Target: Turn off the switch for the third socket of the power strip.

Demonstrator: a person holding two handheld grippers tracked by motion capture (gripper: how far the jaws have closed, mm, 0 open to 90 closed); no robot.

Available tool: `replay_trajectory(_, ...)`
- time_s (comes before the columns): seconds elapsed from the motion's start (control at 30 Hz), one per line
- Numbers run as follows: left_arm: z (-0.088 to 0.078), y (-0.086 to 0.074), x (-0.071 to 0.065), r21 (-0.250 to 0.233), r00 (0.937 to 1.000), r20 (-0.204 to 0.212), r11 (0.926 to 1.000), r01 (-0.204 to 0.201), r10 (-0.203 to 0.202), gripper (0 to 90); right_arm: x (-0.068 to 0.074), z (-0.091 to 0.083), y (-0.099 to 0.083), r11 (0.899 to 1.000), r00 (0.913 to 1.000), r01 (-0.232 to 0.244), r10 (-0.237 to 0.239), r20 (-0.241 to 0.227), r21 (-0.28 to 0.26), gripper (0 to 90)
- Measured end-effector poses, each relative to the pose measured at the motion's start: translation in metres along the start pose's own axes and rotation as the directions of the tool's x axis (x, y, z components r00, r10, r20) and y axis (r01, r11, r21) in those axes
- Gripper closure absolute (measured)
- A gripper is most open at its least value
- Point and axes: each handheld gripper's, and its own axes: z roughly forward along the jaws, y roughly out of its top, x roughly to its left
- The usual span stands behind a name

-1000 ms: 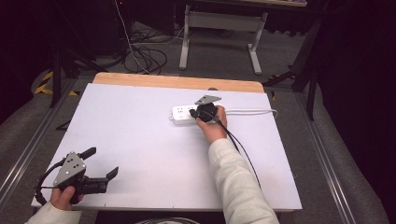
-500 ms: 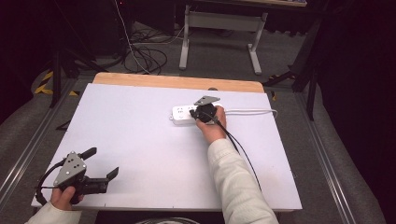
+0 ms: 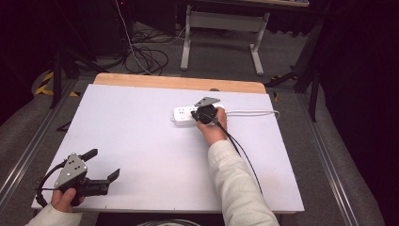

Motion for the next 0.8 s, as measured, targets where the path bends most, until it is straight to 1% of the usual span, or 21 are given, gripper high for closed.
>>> replay_trajectory(0.17, 0.0, 0.0, 0.0, 0.002, 1.0, -0.001, 1.0, -0.002, 0.002, 1.8, 0.001, 0.0, 0.0, 1.0, 1.0, -0.002, 0.002, 0.005, 0.004, 90.0)
replay_trajectory(0.23, 0.0, 0.0, 0.0, 0.002, 1.0, -0.001, 1.0, -0.002, 0.002, 1.8, 0.002, 0.0, 0.001, 1.0, 0.9999, 0.002, -0.002, 0.011, 0.005, 90.0)
replay_trajectory(0.27, 0.0, 0.0, 0.0, 0.001, 1.0, -0.001, 1.0, 0.0, 0.0, 1.8, 0.003, 0.0, 0.001, 1.0, 0.9998, 0.012, -0.013, 0.018, 0.011, 90.0)
replay_trajectory(0.3, 0.0, 0.0, 0.0, 0.003, 1.0, -0.003, 1.0, -0.007, 0.007, 1.8, 0.003, 0.0, 0.001, 1.0, 0.9997, 0.01, -0.01, 0.021, 0.013, 90.0)
replay_trajectory(0.37, 0.0, 0.0, 0.0, 0.001, 1.0, 0.002, 1.0, -0.002, 0.002, 1.8, 0.003, 0.0, 0.001, 1.0, 0.9998, 0.007, -0.007, 0.021, 0.013, 90.0)
replay_trajectory(0.43, -0.001, 0.0, 0.0, 0.002, 1.0, -0.002, 0.9999, -0.01, 0.01, 1.8, 0.003, 0.001, 0.002, 1.0, 0.9997, 0.001, -0.001, 0.023, 0.016, 90.0)
replay_trajectory(0.5, 0.0, 0.0, 0.0, 0.0, 1.0, -0.003, 1.0, -0.006, 0.006, 1.8, 0.005, 0.001, 0.002, 1.0, 0.9994, 0.01, -0.011, 0.033, 0.026, 90.0)
replay_trajectory(0.63, -0.001, 0.0, 0.0, 0.0, 1.0, -0.002, 1.0, -0.007, 0.007, 1.8, 0.005, 0.001, 0.003, 0.999, 0.9992, 0.018, -0.019, 0.035, 0.03, 90.0)
replay_trajectory(0.67, 0.0, 0.0, 0.0, 0.0, 1.0, -0.002, 1.0, -0.007, 0.007, 1.8, 0.006, 0.001, 0.004, 0.999, 0.9987, 0.03, -0.031, 0.04, 0.033, 90.0)
replay_trajectory(0.7, 0.0, 0.0, 0.0, -0.002, 1.0, -0.001, 1.0, 0.002, -0.002, 1.8, 0.006, 0.001, 0.004, 0.999, 0.9987, 0.03, -0.031, 0.04, 0.033, 90.0)
replay_trajectory(0.73, 0.0, 0.0, 0.0, -0.003, 1.0, -0.001, 1.0, 0.003, -0.003, 1.8, 0.007, -0.001, 0.006, 0.999, 0.9979, 0.049, -0.049, 0.043, 0.015, 90.0)
replay_trajectory(0.77, 0.0, 0.0, 0.0, -0.002, 1.0, -0.003, 1.0, 0.003, -0.003, 1.8, 0.009, -0.002, 0.007, 0.997, 0.996, 0.073, -0.075, 0.049, 0.033, 90.0)
replay_trajectory(0.8, 0.0, 0.0, 0.0, -0.001, 1.0, 0.0, 1.0, 0.003, -0.003, 1.8, 0.011, -0.003, 0.007, 0.995, 0.9935, 0.095, -0.096, 0.061, 0.027, 90.0)
